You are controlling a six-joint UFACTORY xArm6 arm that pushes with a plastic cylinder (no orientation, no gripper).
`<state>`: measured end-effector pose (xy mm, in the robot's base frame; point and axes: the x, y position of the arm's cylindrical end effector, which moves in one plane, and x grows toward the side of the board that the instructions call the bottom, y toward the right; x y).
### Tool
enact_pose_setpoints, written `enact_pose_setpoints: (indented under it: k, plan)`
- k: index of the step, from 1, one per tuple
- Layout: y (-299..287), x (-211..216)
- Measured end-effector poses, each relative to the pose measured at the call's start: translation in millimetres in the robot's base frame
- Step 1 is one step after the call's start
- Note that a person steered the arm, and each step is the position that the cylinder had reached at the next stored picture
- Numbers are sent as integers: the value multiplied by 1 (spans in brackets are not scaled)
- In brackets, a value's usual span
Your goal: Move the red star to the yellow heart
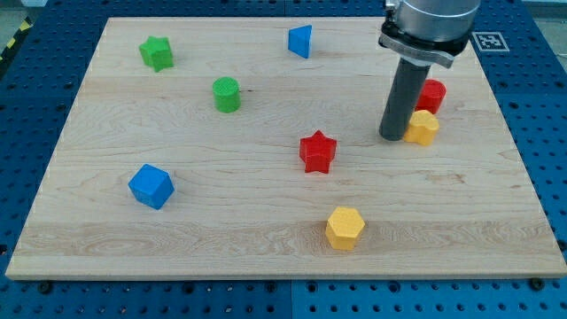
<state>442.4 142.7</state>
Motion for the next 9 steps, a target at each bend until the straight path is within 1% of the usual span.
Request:
enact_pose_setpoints:
  k: [2, 3, 4, 5, 6, 7, 8, 9]
  plan:
    - [29, 0]
    - [4, 1]
    - [-80, -4]
    - [-159, -20]
    - [-192, 13]
    - [-192, 22]
    - [-167, 25]
    - [-121, 34]
